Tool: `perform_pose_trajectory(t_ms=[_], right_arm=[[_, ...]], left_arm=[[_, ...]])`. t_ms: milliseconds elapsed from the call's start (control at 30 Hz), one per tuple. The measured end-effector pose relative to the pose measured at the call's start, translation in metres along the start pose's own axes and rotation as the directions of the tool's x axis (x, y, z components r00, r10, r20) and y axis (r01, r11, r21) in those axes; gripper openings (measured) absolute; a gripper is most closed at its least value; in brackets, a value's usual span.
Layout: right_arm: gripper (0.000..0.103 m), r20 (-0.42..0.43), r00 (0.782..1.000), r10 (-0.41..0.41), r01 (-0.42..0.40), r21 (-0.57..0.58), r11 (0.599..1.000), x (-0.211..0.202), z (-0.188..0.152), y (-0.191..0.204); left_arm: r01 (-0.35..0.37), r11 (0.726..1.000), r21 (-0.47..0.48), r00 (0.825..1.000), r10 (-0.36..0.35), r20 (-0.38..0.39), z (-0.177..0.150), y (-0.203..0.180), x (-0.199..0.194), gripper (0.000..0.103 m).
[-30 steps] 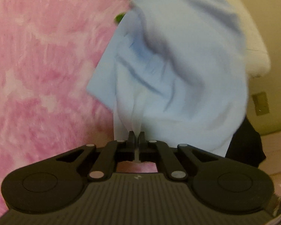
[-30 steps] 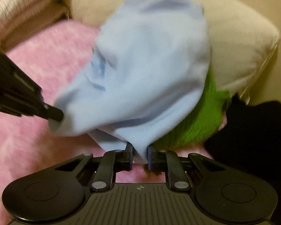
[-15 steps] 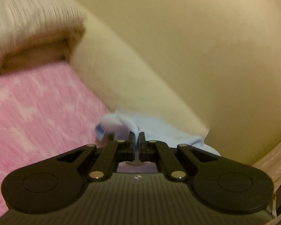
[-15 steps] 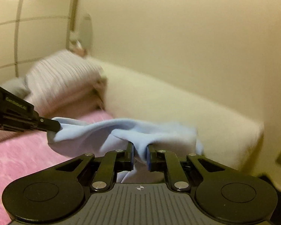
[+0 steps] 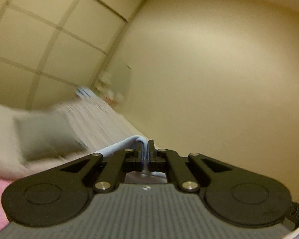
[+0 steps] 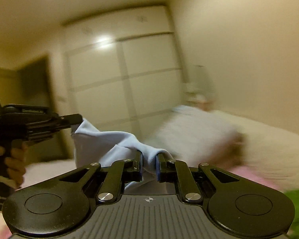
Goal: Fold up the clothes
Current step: 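Lift the sweatshirt with both grippers and drop it onto the bedspread center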
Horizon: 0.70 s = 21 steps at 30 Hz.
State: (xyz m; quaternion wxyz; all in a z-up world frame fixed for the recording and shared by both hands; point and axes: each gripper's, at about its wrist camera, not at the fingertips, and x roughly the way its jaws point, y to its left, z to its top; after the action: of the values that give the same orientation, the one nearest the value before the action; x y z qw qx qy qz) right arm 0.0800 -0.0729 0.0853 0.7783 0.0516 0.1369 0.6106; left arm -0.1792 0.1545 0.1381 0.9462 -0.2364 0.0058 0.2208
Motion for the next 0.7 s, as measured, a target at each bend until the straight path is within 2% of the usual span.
perform_pose_trajectory(t_ms=[33, 100, 167, 200, 267, 300, 333, 367, 433, 467, 533, 633, 667, 700], right_arm=[[0.011, 0.014, 0.999, 0.05, -0.05, 0.018, 0.999, 0.002, 0.005, 0.016], [0.011, 0.04, 0.994, 0.1, -0.103, 0.078, 0.992, 0.004, 0.013, 0.037], [0.011, 0.057, 0.992, 0.109, -0.117, 0.154, 0.981, 0.007, 0.021, 0.054], [0.011, 0.05, 0.996, 0.078, -0.087, 0.198, 0.976, 0.009, 0.024, 0.058], [0.011, -0.035, 0.999, -0.042, 0.051, 0.299, 0.953, 0.016, 0.022, 0.056], [0.013, -0.136, 0.985, -0.109, 0.147, 0.303, 0.942, 0.027, 0.016, 0.052], [0.014, -0.237, 0.956, -0.174, 0.241, 0.297, 0.924, 0.037, 0.01, 0.047], [0.022, -0.324, 0.92, -0.22, 0.315, 0.277, 0.908, 0.046, 0.003, 0.043], [0.023, -0.432, 0.873, -0.227, 0.34, 0.204, 0.918, 0.047, -0.017, 0.035], [0.026, -0.483, 0.844, -0.232, 0.349, 0.167, 0.922, 0.048, -0.027, 0.031], [0.03, -0.574, 0.781, -0.244, 0.356, 0.089, 0.93, 0.047, -0.049, 0.024], [0.033, -0.65, 0.716, -0.254, 0.309, -0.032, 0.951, 0.017, -0.098, 0.033], [0.034, -0.667, 0.703, -0.247, 0.277, -0.063, 0.959, 0.006, -0.117, 0.039], [0.034, -0.682, 0.692, -0.239, 0.243, -0.092, 0.966, -0.003, -0.133, 0.043]], left_arm=[[-0.027, 1.0, 0.015, 1.0, 0.027, 0.014, 0.012, 0.002, -0.018, 0.0], [-0.075, 0.997, 0.033, 0.997, 0.074, 0.027, 0.034, 0.004, -0.042, 0.0], [-0.061, 0.997, 0.052, 0.998, 0.061, 0.001, 0.047, 0.009, -0.051, 0.001], [-0.044, 0.997, 0.061, 0.997, 0.047, -0.056, 0.05, 0.01, -0.047, 0.001], [-0.075, 0.996, 0.047, 0.975, 0.084, -0.207, 0.039, 0.018, -0.026, 0.008], [-0.113, 0.991, 0.065, 0.951, 0.127, -0.28, 0.027, 0.021, -0.016, 0.008], [-0.175, 0.98, 0.096, 0.928, 0.196, -0.315, 0.011, 0.025, -0.014, 0.008], [-0.235, 0.963, 0.13, 0.9, 0.266, -0.345, -0.006, 0.029, -0.013, 0.008], [-0.341, 0.922, 0.18, 0.835, 0.386, -0.392, -0.04, 0.037, -0.016, 0.008], [-0.386, 0.905, 0.177, 0.806, 0.424, -0.413, -0.057, 0.044, -0.022, 0.009], [-0.483, 0.865, 0.135, 0.733, 0.484, -0.478, -0.097, 0.064, -0.04, 0.009], [-0.608, 0.79, 0.087, 0.622, 0.541, -0.565, -0.151, 0.087, -0.079, 0.009], [-0.642, 0.762, 0.083, 0.585, 0.557, -0.589, -0.168, 0.093, -0.09, 0.009], [-0.662, 0.744, 0.09, 0.559, 0.571, -0.602, -0.182, 0.094, -0.103, 0.009]])
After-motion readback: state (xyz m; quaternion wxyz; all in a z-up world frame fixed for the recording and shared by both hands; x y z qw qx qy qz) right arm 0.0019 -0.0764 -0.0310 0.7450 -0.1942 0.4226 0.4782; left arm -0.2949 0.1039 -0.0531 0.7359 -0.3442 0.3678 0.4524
